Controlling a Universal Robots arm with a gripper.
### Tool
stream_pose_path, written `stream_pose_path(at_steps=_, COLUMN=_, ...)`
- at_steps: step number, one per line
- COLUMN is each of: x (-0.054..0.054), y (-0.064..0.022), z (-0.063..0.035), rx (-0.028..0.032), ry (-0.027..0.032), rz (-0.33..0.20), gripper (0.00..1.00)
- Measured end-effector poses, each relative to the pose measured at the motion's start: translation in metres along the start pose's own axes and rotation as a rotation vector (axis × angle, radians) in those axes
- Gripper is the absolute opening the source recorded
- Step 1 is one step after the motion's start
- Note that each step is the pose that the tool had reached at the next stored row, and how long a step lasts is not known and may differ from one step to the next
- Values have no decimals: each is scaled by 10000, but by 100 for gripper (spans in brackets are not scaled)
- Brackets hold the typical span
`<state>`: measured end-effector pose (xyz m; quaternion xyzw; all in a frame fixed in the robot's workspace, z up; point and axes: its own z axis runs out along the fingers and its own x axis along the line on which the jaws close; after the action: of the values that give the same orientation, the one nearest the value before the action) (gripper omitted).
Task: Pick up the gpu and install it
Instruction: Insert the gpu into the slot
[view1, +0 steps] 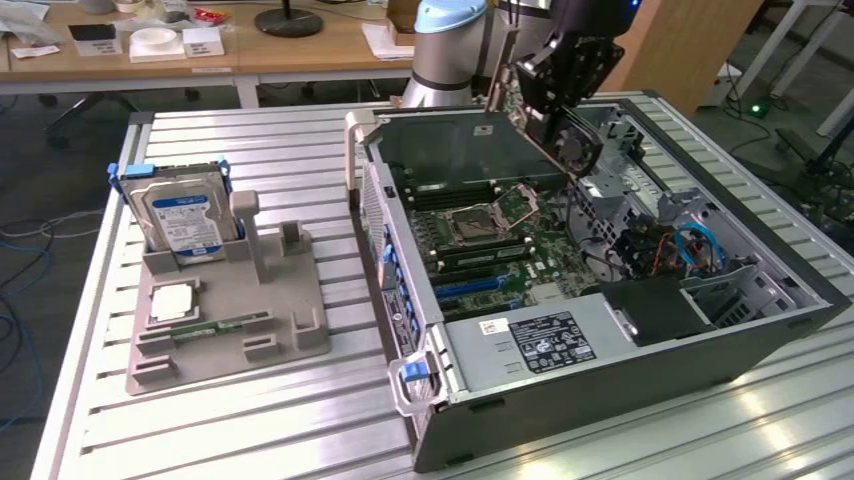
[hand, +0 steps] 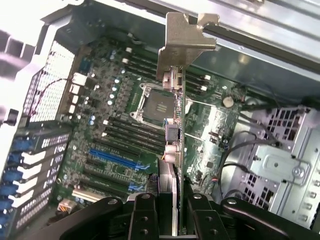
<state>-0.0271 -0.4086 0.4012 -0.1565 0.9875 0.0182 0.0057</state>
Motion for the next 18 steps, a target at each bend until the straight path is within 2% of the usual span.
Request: stream_pose_path(at_steps=18, x=0, y=0, z=2, rx=62, ry=144, rz=-3096, gripper=27)
